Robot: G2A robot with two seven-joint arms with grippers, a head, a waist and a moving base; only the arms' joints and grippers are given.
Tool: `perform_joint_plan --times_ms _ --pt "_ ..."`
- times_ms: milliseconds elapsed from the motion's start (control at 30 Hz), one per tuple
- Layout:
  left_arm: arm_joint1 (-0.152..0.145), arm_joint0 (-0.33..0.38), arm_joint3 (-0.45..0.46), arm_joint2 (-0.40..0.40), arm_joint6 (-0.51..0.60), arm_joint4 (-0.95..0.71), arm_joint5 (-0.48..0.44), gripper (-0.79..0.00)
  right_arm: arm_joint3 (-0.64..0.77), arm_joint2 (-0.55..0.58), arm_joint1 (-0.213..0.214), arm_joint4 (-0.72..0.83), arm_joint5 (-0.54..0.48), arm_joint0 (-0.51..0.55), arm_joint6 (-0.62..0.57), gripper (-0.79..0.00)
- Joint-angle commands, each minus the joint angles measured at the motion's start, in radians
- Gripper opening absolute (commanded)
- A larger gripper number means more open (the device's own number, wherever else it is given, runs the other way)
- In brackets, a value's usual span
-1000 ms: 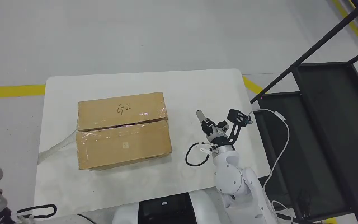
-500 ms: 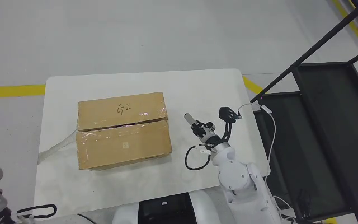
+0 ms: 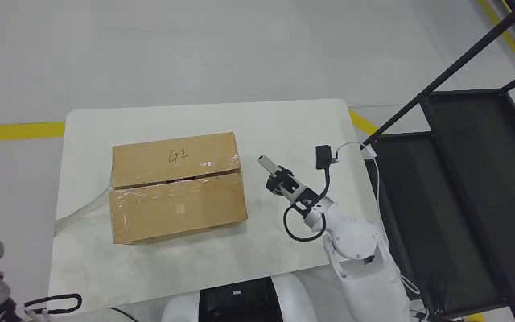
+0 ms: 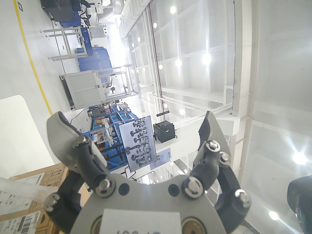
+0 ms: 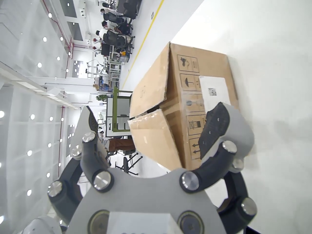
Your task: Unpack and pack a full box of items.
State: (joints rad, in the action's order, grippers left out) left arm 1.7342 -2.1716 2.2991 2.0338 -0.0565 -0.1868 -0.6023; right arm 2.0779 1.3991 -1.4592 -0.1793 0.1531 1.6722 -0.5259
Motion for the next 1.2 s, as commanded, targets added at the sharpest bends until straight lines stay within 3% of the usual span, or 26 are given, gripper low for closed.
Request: perform_joint_plan --times_ms 0,167,433,733,1167 --pt "0.0 0.0 0.0 0.0 -0.001 0.0 0.0 0.0 -0.002 -0.003 0.001 0.016 -0.009 -0.01 0.001 0.0" --pt "0.0 0.0 0.0 0.0 -0.001 0.0 0.0 0.0 -0.012 -0.008 0.01 0.037 -0.054 -0.039 -0.054 0.0" --pt "0.0 0.0 0.0 0.0 -0.001 0.0 0.0 0.0 -0.044 -0.042 0.024 -0.083 -0.104 -0.078 -0.077 -0.031" --pt "0.0 0.0 0.0 0.0 -0.001 0.0 0.0 0.0 -0.105 -0.104 0.025 -0.119 -0.022 -0.128 -0.013 -0.025" --pt "0.0 0.0 0.0 0.0 -0.001 0.0 0.0 0.0 -0.134 -0.116 0.028 -0.018 0.037 -0.183 0.01 -0.163"
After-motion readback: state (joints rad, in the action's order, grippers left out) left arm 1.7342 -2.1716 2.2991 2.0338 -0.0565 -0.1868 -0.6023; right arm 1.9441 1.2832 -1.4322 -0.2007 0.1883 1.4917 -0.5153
